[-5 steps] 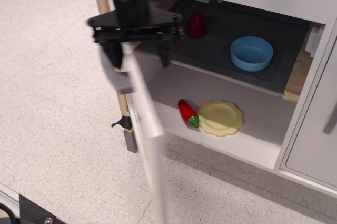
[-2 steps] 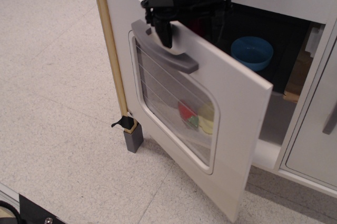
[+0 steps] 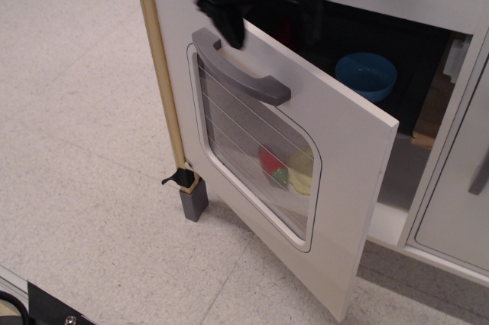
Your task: Close oven
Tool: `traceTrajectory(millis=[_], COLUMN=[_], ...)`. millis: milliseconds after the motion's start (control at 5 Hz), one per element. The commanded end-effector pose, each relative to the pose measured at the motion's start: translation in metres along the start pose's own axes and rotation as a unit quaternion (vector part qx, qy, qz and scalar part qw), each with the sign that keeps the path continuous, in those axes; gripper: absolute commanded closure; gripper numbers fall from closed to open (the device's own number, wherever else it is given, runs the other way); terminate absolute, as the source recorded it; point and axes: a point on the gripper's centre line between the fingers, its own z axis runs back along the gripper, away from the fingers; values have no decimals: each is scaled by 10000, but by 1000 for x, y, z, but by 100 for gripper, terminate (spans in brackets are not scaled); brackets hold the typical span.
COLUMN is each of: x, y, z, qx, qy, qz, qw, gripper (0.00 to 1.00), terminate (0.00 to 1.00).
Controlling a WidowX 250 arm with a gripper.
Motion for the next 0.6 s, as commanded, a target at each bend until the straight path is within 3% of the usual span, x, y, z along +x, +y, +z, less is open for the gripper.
traceTrajectory(millis=[0,200,400], x=[-47,-65,-81], y=[16,23,21], z=[0,-23,-55], qx=[286,275,266], qy=[483,792,855], qz=[-1029,-1163,-1410], qw=[9931,9897,9859], gripper=[0,0,0], terminate=[0,0,0])
